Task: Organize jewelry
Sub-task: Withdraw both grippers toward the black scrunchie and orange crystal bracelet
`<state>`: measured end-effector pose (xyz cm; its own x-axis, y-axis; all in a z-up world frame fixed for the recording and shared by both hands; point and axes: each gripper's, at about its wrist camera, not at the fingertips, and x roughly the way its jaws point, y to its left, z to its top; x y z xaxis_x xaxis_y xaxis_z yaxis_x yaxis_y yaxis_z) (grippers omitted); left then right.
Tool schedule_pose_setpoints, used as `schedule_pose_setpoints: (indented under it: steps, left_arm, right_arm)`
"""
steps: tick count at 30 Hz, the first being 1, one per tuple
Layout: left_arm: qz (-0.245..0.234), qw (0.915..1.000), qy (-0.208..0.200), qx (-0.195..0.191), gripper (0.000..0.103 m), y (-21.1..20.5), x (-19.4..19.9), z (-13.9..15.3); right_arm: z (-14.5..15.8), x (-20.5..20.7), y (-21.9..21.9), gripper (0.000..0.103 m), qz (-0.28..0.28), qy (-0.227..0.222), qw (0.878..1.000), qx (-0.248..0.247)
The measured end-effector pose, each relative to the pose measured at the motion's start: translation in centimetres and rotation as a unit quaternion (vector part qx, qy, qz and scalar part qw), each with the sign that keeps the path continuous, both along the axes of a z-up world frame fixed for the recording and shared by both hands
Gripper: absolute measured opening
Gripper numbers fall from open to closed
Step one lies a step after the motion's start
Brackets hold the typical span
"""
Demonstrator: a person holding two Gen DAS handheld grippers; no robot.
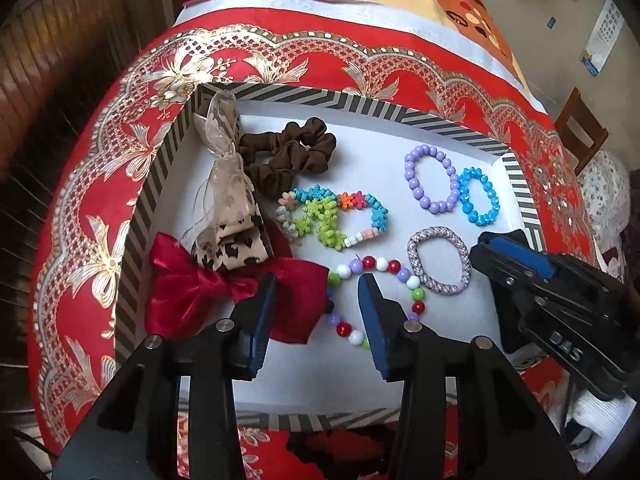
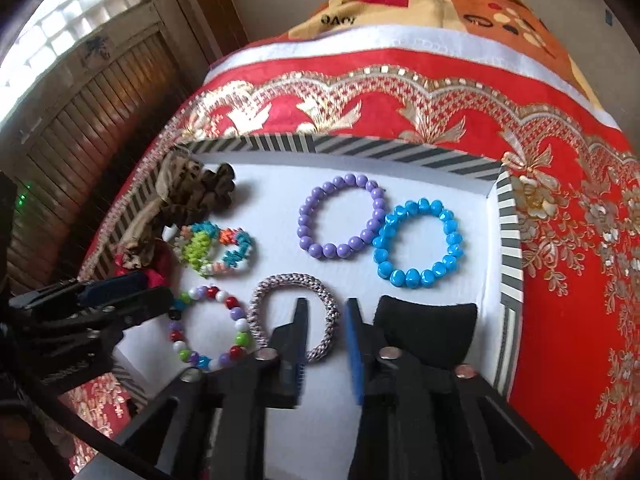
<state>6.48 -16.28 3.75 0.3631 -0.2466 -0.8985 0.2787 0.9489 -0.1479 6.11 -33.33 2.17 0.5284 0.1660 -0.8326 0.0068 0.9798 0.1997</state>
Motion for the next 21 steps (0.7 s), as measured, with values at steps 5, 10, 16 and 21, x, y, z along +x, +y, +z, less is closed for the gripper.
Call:
schedule_pose_setpoints:
  steps: [5, 10, 16, 21]
  left_arm:
    - [0.006, 0.9997, -0.019, 0.017, 0.041, 0.0, -1.3, 0.9]
    - [0.009, 0.9985, -0.043, 0.034, 0.041, 0.4, -3.2, 1.9]
    - [0.015, 0.9953, -0.072, 0.063, 0.041, 0.8, -6.1, 2.8]
    - [0.018, 0.9919, -0.090, 0.088, 0.041, 1.1, -8.6, 3.3]
  right_arm:
    - [1.8, -2.1, 0.2, 0.029, 0.003, -0.020, 1.000, -0.004]
    - [3.4, -5.1, 0.0, 0.032, -0.007, -0.040, 0.999, -0.002]
    - [3.7, -8.8, -0.1, 0.033, -0.016, -0.045, 0.999, -0.001]
    - [3.6, -11.6, 0.1, 0.033, -0.018, -0.054, 0.998, -0.018]
